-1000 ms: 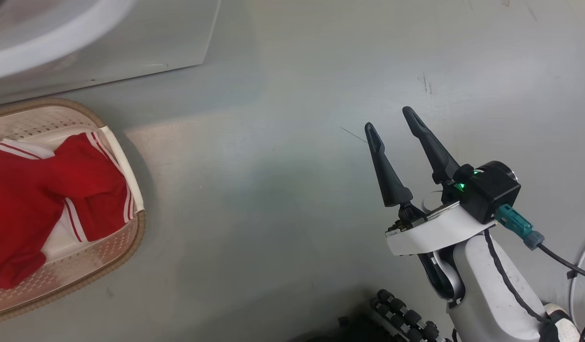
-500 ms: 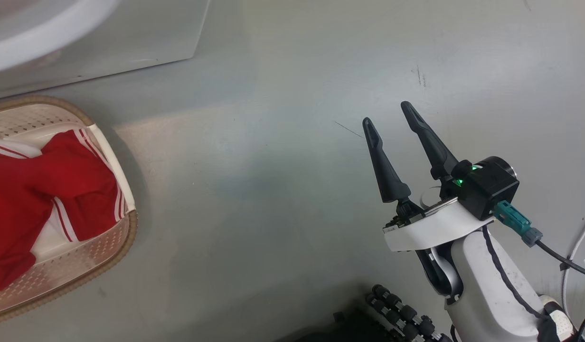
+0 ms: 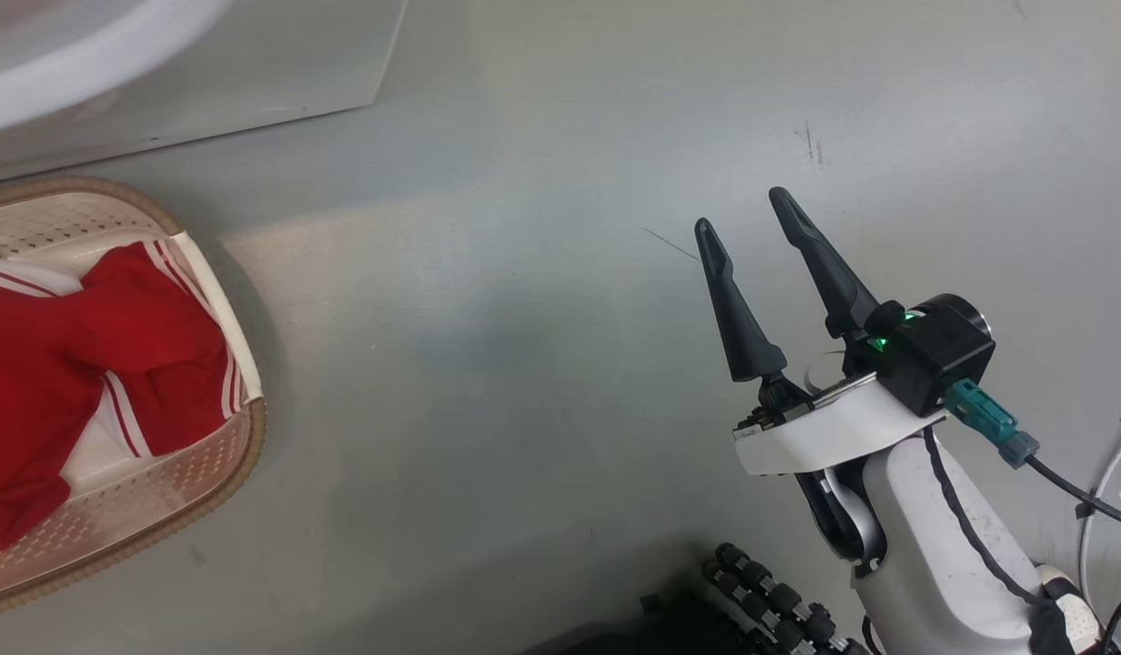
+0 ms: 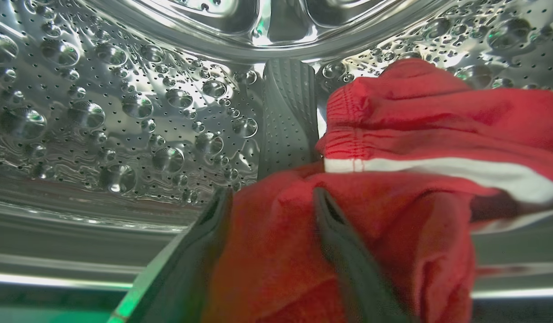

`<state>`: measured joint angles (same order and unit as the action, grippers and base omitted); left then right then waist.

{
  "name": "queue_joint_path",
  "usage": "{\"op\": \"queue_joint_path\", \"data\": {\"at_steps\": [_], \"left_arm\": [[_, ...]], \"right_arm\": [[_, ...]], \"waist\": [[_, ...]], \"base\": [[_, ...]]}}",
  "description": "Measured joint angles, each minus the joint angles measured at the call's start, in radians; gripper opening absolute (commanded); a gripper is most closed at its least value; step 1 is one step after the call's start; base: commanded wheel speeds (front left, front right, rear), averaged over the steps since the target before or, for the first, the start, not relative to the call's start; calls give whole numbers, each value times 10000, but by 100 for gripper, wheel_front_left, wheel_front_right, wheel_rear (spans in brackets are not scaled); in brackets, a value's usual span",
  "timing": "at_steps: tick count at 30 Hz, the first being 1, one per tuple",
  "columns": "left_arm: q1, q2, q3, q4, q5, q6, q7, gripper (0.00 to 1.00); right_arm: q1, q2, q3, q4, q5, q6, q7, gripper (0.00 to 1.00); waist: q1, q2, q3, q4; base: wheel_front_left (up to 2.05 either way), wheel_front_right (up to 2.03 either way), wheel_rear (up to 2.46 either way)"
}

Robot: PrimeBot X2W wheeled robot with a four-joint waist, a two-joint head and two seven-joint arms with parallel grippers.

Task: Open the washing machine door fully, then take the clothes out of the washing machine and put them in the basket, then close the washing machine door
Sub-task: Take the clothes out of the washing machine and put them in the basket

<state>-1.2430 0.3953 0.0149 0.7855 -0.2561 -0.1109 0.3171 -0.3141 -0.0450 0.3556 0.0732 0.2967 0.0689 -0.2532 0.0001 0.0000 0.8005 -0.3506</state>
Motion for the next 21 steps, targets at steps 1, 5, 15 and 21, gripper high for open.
{"op": "queue_joint_path", "data": {"at_steps": [1, 5, 15, 21], "left_arm": [[-41, 0, -27, 67, 0, -2, 0, 0], [-87, -17, -117, 224, 0, -15, -13, 0], [-177, -155, -217, 782, -2, -90, -560, 0], [-99, -470, -274, 1164, -79, -92, -961, 0]], "right_arm": [[-32, 0, 0, 0, 0, 0, 0, 100], [-64, 0, 2, 15, 0, 0, 0, 100], [-71, 0, -58, 159, -15, -4, 0, 100], [-118, -2, -178, 236, -121, -13, 0, 100]], "waist": [[0, 0, 2, 9], [0, 0, 0, 44], [0, 0, -190, 150], [0, 0, -444, 288]], "base": [[0, 0, 0], [0, 0, 0], [0, 0, 0], [0, 0, 0]]}}
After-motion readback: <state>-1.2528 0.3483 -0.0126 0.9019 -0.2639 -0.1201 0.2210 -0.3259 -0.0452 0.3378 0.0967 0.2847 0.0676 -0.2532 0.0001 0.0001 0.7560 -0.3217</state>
